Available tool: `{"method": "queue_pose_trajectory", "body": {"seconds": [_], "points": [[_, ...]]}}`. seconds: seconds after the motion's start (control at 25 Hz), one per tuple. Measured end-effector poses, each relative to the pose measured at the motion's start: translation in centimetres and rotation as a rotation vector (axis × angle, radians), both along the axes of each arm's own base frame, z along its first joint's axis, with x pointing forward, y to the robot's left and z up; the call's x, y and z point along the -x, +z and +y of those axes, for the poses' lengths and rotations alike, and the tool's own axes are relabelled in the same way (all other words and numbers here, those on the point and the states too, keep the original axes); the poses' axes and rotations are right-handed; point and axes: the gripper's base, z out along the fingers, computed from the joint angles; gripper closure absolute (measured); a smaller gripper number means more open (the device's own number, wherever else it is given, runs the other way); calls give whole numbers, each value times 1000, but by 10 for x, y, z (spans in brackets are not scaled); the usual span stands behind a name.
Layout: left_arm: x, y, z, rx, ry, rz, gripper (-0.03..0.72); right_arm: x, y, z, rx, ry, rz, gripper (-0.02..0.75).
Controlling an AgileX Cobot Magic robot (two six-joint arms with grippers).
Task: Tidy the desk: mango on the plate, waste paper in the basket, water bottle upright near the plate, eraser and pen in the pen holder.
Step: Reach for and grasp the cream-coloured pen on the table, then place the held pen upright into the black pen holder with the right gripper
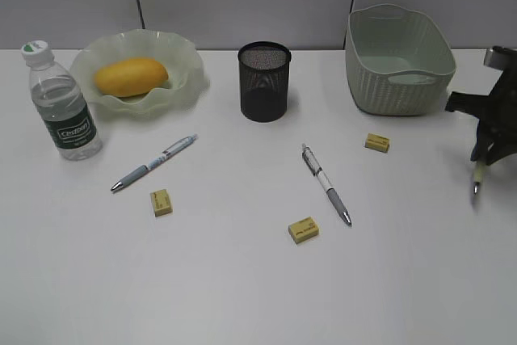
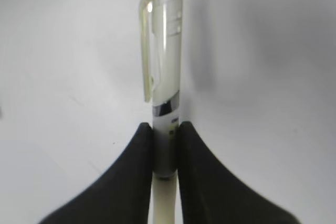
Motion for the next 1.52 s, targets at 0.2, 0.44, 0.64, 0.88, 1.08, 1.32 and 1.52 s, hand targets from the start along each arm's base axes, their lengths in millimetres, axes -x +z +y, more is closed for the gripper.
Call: {"method": "queue_pose_trajectory", "body": {"seconds": [0.2,0.44,0.64,0.88,1.08,1.32,1.52], "points": [[0,0,0,0,0,0,201,6,52,5,16,72,-142,618],[0,0,0,0,0,0,201,12,106,41,26,221,-384,619],[0,0,0,0,0,0,205,12,128,92,3,369,-554,619],[0,0,0,0,0,0,208,13,156,154,-40,547,-855,619],[0,0,0,0,0,0,209,15,172,193,-95,615,-1117,619],[0,0,0,0,0,0,211,3,153,212,-117,629,-1197,619],[0,0,0,0,0,0,211,-10,122,222,-121,631,-1208,619]]}}
